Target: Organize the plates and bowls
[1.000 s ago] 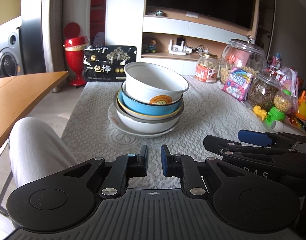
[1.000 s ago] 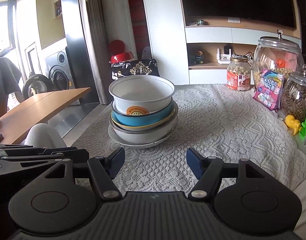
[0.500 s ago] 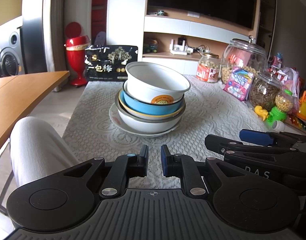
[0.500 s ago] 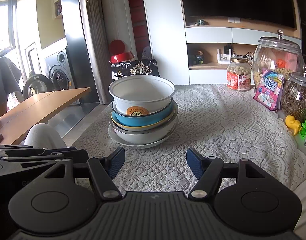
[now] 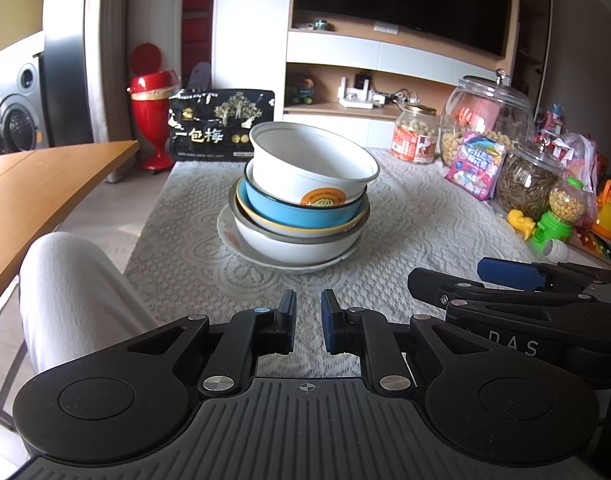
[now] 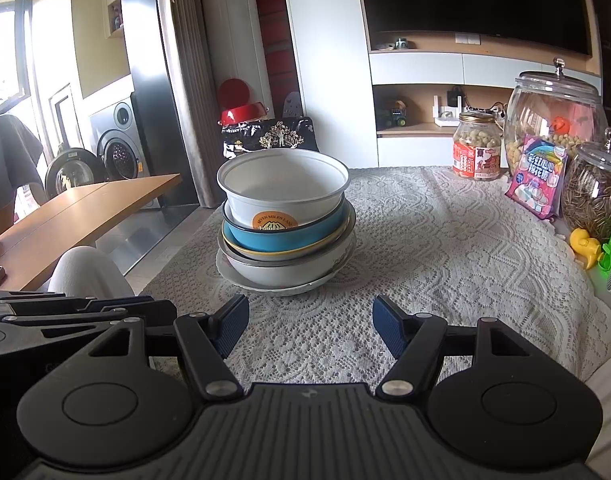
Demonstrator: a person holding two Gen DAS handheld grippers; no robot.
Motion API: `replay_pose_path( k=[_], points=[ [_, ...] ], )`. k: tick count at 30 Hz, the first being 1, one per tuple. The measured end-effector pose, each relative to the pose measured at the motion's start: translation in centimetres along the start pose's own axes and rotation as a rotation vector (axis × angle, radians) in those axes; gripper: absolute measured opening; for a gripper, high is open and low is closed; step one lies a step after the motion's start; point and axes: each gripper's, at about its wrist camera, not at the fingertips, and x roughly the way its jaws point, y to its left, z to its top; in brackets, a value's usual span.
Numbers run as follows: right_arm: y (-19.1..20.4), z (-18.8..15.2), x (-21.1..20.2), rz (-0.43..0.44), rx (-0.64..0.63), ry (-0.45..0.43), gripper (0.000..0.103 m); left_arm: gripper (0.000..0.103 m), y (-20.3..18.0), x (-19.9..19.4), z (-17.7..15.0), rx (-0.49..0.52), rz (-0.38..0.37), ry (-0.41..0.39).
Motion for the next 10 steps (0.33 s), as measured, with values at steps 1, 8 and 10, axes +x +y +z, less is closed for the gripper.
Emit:
replay_pose_path(
  k=[1, 8, 10],
  points=[
    [0.00, 0.01, 0.01, 0.000, 0.000, 0.000, 0.069, 0.016, 0.00, 0.00, 0.00, 0.000, 0.000, 0.000],
    [0.00, 0.02, 0.01, 0.000, 0.000, 0.000, 0.069, 0.016, 0.05, 0.01, -0.04, 0.001, -0.001, 0.001],
    [-0.04, 0.01, 0.06, -0.001, 0.000, 0.002, 0.069, 0.016, 0.17, 0.13, -0.11, -0.002, -0.004, 0.007]
  ],
)
